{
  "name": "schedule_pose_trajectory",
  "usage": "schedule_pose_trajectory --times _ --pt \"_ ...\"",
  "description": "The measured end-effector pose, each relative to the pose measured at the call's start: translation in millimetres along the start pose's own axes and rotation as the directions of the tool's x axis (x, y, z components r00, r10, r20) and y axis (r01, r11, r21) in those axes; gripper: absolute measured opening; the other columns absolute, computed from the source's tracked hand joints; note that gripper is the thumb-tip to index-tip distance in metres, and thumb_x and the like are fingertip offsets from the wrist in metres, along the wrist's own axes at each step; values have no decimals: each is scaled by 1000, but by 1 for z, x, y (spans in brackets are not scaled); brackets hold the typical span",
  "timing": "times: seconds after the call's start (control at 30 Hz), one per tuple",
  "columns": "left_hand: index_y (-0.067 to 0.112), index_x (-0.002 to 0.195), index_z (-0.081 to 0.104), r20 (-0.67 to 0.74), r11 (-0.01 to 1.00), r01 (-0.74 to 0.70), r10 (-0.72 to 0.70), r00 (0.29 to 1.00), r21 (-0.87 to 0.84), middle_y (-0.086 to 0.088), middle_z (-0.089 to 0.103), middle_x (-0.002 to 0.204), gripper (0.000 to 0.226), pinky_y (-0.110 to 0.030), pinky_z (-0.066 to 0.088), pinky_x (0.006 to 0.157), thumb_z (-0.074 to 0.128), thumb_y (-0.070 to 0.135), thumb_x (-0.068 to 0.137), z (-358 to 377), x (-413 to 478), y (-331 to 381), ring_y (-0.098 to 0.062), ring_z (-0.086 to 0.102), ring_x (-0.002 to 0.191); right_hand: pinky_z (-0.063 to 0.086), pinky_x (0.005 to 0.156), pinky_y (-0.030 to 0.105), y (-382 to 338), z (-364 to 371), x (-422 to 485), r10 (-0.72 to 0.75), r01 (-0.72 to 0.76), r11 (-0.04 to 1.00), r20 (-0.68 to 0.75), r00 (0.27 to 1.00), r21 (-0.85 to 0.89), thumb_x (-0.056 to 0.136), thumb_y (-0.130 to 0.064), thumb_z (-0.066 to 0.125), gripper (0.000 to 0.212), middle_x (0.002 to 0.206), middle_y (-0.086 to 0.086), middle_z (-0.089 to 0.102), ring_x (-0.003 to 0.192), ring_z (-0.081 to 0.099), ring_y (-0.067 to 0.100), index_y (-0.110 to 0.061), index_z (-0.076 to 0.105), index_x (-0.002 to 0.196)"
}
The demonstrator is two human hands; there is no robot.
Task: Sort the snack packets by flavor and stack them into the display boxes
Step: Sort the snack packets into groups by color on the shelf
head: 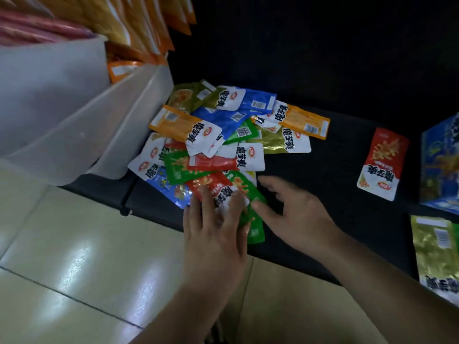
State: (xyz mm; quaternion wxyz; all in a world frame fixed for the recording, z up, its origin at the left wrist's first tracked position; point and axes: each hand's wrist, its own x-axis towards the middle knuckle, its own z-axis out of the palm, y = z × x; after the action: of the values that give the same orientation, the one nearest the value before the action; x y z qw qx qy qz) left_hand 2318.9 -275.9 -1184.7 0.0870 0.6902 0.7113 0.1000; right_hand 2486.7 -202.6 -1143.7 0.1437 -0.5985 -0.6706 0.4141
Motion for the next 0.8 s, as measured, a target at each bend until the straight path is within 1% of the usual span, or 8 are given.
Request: schedule_pose_trajectory --times 0.1,0.2,0.33,0.43,0.5,0.57,0.67,0.8 --pt "28 148 54 -17 997 -64 64 998 -36 -28 43 154 50 -64 39 108 59 32 98 4 -6 6 -50 44 136 50 101 23 3 2 -1 -48 48 996 -6 999 -69 95 -57 63 57 137 -25 60 121 59 0 -46 45 148" --pt "32 148 54 21 981 -164 167 986 -107 -20 44 156 54 -61 39 110 63 24 94 6 -12 10 -43 43 138 51 107 30 9 0 2 -56 56 998 -1 998 -8 94 -54 65 50 134 -29 62 125 58 -5 -57 43 138" --pt "31 142 60 56 945 -236 254 965 -224 -6 45 158 53 -52 42 110 66 33 89 -4 -11 12 -31 47 136 47 112 28 19 1 9 10 -9 996 -5 1000 89 91 -50 71 58 135 -27 63 127 54 -11 -45 51 144" --pt "25 117 73 -82 924 -255 241 967 -286 5 66 131 30 -39 55 82 66 33 89 -22 -2 10 -17 66 103 47 113 29 23 0 10 32 -34 986 18 999 161 92 -44 72 52 132 -28 64 126 54 -12 -43 55 141" --pt "20 97 73 -194 928 -241 190 962 -283 4 67 105 13 -39 54 68 68 28 89 -31 13 3 -17 64 86 48 112 30 23 0 10 40 -45 985 35 999 164 94 -42 72 46 130 -27 64 124 55 -12 -42 56 137" --pt "19 106 69 -197 964 -134 89 976 -228 1 63 109 28 -41 56 74 70 42 90 -33 31 -6 -21 62 96 53 105 33 20 -1 12 68 -71 984 23 997 165 94 -44 70 37 124 -25 67 118 61 -8 -40 57 129" --pt "21 135 57 -25 997 22 -23 999 -68 -2 59 125 77 -43 51 93 57 78 82 -26 54 -8 -27 55 114 59 90 38 13 -7 23 179 -167 968 -47 983 189 93 -60 63 33 106 -17 74 99 70 0 -35 57 113" --pt "19 137 58 24 995 -53 55 998 -89 -3 60 126 77 -44 49 94 53 72 82 -9 56 4 -29 54 113 62 81 43 0 -15 59 362 -336 902 -52 931 271 65 -91 61 73 93 -8 77 85 76 14 -31 67 106"
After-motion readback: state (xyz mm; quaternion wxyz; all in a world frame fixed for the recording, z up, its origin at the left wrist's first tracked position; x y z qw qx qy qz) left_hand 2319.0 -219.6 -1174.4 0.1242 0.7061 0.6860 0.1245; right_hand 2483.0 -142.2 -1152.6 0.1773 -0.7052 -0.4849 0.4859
